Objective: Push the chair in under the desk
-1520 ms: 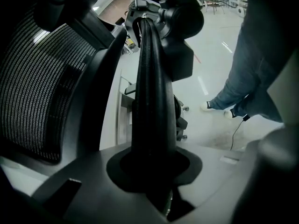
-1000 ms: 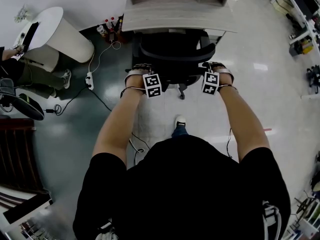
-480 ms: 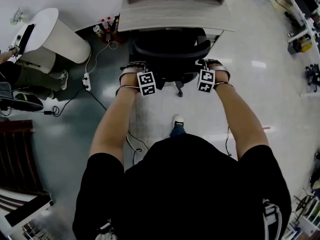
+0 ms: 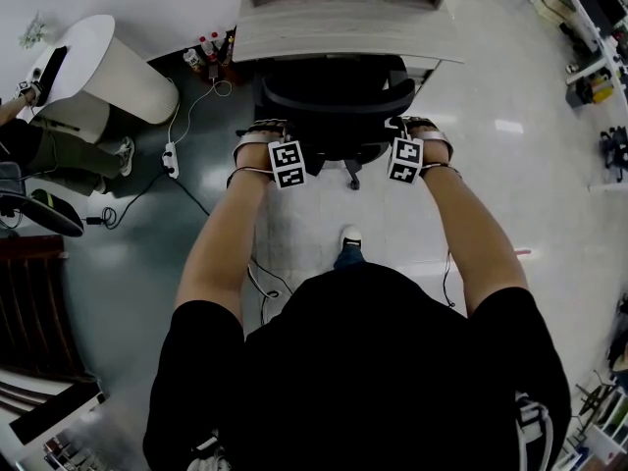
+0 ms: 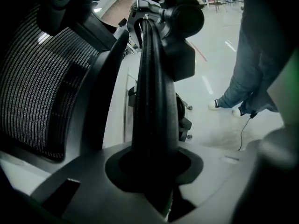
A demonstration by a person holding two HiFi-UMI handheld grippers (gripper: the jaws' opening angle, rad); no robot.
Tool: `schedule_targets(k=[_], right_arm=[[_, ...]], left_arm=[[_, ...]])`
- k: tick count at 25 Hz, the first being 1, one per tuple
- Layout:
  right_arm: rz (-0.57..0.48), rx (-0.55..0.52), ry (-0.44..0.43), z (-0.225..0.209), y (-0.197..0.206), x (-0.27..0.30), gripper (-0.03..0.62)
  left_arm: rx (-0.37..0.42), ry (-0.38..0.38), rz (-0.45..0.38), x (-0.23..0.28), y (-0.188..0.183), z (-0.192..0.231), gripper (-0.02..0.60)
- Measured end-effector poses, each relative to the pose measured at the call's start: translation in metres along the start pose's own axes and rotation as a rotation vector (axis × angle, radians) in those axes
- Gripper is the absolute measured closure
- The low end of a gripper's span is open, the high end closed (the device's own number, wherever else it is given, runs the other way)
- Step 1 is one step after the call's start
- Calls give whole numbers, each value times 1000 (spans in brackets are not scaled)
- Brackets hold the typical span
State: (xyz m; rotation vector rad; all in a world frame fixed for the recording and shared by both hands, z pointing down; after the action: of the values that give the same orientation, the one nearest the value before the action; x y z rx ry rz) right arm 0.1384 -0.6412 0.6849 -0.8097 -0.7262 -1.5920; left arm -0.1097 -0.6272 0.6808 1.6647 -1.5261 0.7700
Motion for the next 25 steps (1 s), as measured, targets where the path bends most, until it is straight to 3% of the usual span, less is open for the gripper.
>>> schedule_targets(k=[21,25], right_arm=[[0,1,18,0,2,1,467],[-1,6,31,1,3,1,456]], left_arm=[[2,-12,-2,0,-1,0,479],[-7,13,15,1,-1,-2,474]])
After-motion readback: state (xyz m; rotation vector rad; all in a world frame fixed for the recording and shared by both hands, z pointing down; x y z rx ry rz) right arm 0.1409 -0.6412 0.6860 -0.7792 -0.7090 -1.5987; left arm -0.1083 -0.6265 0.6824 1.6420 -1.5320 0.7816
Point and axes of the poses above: the fingertips, and each gripper's own axes: x forward along the fingers, z to its left, y out of its underside, the point moved 5 cm from there along -x, backward along the fingers, and after that the axes turned 3 degrees about -x, right-handed, at the moved point
